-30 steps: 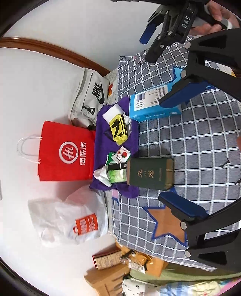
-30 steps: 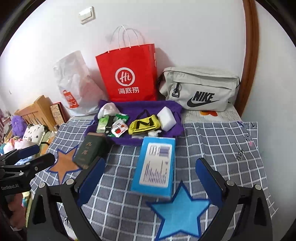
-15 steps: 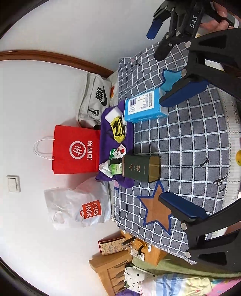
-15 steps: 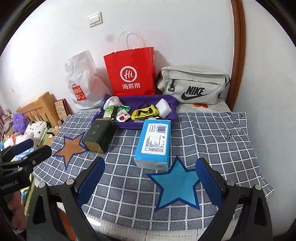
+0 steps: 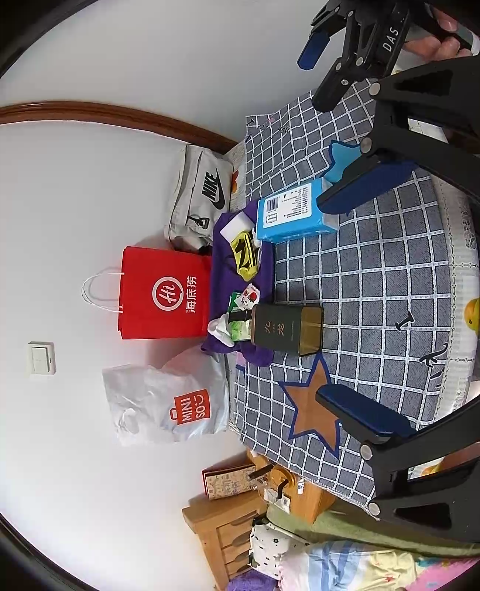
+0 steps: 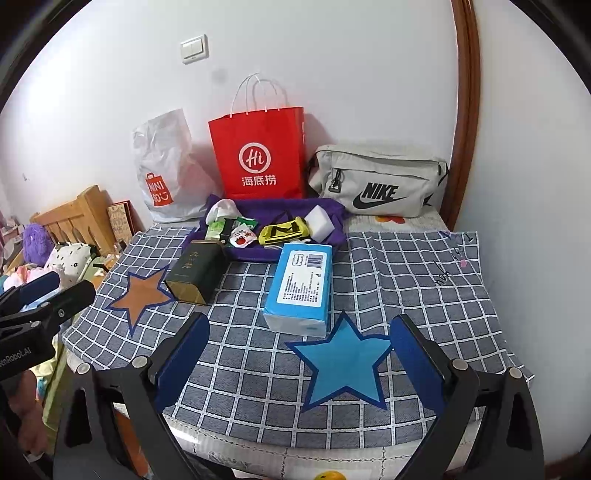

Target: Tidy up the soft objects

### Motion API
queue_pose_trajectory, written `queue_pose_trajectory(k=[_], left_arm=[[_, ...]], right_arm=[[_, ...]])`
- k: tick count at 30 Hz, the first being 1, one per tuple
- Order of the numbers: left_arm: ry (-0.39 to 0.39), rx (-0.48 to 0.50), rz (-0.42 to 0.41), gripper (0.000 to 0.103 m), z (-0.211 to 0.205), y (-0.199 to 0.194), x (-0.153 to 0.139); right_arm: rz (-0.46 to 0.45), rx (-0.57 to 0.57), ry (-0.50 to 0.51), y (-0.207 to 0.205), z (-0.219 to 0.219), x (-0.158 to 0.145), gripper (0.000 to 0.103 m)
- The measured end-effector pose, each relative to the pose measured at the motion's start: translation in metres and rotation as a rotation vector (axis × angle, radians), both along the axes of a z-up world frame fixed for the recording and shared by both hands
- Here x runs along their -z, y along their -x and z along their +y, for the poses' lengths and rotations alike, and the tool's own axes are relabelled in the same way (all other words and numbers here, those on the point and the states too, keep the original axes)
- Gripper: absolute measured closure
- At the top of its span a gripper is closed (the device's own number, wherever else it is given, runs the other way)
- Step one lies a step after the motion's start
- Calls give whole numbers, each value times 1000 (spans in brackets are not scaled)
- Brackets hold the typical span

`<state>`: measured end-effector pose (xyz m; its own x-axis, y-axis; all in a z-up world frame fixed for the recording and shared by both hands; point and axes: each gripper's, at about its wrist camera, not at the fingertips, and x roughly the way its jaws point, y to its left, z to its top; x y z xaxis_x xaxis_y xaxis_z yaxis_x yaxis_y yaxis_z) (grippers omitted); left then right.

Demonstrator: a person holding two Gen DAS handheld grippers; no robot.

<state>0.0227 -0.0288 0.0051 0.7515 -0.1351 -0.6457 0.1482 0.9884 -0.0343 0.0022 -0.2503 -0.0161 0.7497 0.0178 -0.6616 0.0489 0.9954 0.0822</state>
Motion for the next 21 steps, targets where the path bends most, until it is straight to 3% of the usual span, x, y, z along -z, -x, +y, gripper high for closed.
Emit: queue_pose_trajectory(k=[21], left_arm=[[10, -10, 8, 10, 2, 1, 3]], right_arm=[[-5, -8, -2, 5, 3, -1, 6]])
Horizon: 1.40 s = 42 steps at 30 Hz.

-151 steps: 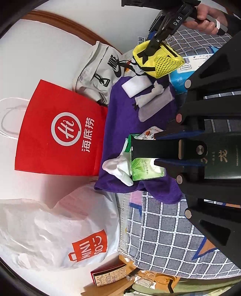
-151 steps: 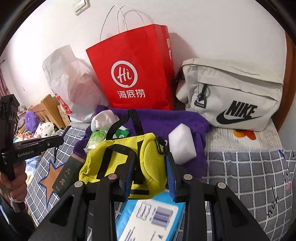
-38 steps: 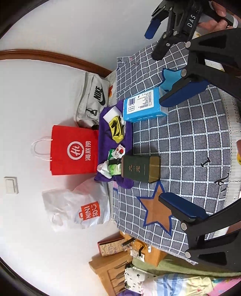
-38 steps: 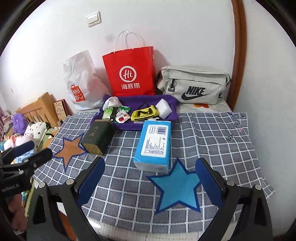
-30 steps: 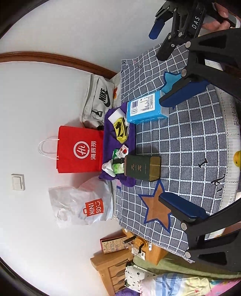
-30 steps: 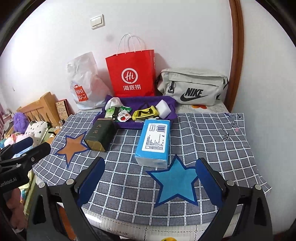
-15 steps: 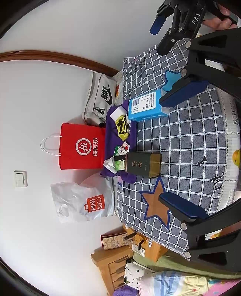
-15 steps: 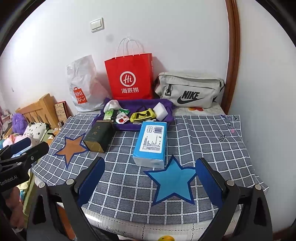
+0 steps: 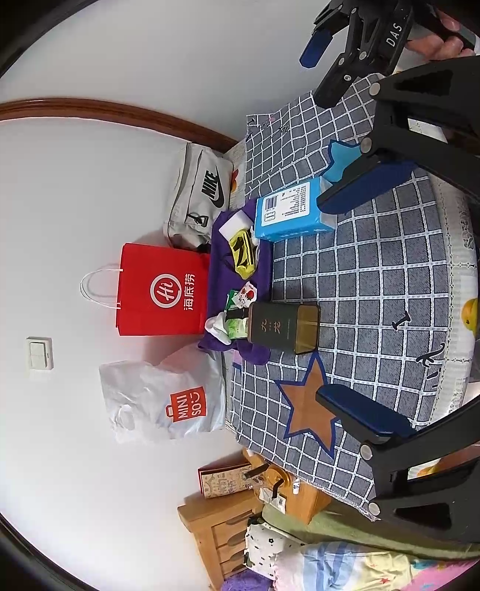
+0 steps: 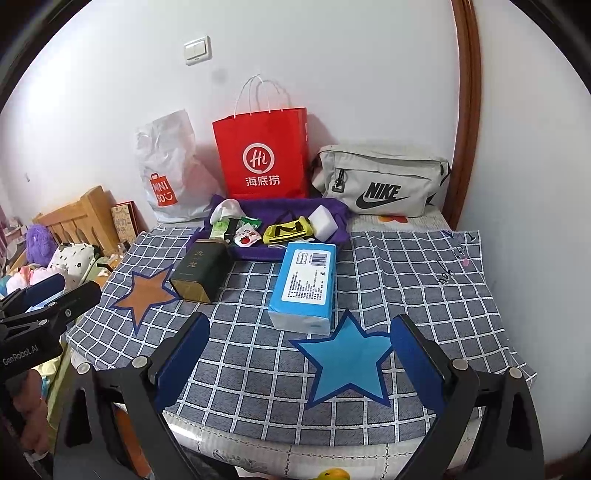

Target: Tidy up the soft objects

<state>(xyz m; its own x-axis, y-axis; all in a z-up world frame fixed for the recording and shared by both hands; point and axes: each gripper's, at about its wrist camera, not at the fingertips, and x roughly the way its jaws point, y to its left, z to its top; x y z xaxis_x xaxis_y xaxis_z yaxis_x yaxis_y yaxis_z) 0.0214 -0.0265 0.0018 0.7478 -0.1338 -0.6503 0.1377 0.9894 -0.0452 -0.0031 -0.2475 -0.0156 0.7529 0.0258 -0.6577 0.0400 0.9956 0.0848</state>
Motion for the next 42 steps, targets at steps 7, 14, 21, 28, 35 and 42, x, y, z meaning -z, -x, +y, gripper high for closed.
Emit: queue_pose_trajectory(k=[7, 14, 21, 28, 35, 42], left_arm=[[-5, 0, -4, 10, -2, 2, -1], [-5, -2, -4, 10, -2, 2, -3], [-5, -2, -5, 10, -2, 3, -2], [-3, 0, -6, 10, -2, 2, -4], [-3, 1, -6, 10, -2, 3, -4], [-3, 1, -7, 9, -2, 3, -5]], right_arm=[[-3, -2, 0, 1, 0, -1, 6], [-4, -3, 1, 2, 1, -3, 6], [-5, -2, 0, 2, 1, -3, 6], [-5, -3, -1, 2, 1, -2, 6], [-7, -2, 0, 2, 1, -4, 6], [-8, -4, 1, 1, 1, -7, 6]])
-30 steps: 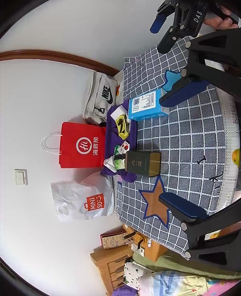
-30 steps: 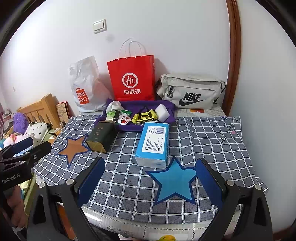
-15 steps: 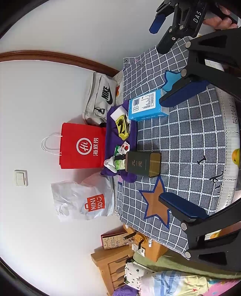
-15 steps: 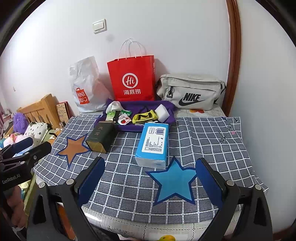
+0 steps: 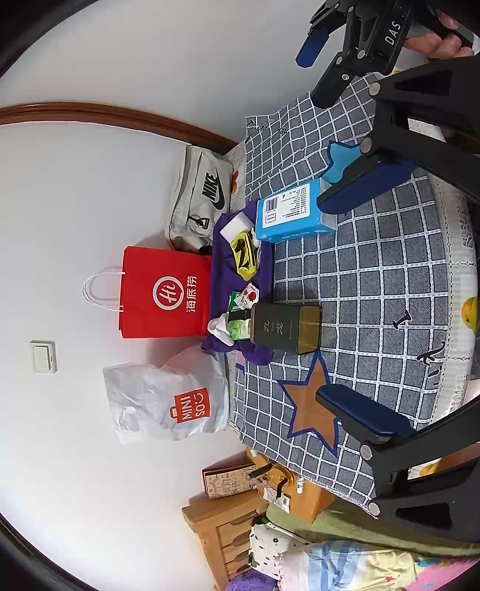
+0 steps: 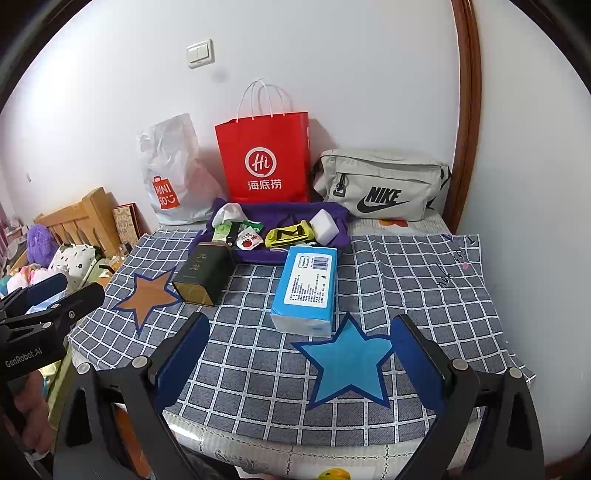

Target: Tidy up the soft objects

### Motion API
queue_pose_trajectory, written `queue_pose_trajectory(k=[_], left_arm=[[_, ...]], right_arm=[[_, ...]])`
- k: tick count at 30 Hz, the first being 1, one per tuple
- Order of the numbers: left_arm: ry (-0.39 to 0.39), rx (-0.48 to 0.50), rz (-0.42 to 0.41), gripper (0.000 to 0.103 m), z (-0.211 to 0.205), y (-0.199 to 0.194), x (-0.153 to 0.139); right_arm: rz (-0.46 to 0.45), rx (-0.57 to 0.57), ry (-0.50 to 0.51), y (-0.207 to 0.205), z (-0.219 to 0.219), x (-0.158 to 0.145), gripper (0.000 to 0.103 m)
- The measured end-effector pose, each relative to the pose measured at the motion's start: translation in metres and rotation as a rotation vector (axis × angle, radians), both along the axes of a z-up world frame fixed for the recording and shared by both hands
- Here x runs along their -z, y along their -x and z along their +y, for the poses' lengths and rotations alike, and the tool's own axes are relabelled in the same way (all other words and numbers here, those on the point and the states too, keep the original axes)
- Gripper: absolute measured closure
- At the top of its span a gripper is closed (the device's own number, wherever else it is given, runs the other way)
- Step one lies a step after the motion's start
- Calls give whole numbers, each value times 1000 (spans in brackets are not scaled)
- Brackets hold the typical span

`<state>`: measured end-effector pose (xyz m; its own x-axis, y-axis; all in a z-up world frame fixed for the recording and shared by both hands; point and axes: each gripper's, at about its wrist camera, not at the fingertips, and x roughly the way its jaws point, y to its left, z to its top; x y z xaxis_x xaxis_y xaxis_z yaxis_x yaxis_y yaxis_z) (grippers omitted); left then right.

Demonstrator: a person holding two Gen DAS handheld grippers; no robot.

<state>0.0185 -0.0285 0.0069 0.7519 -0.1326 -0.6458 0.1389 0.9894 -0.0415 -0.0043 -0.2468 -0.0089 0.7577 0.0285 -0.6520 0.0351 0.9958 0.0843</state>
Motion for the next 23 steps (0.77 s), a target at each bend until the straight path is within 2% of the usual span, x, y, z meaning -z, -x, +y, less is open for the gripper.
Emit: queue_pose_trajectory(k=[23], left_arm=[[-8, 8, -11, 9, 0, 0, 0]], right_arm=[[-2, -2, 2, 1, 1, -2, 6]])
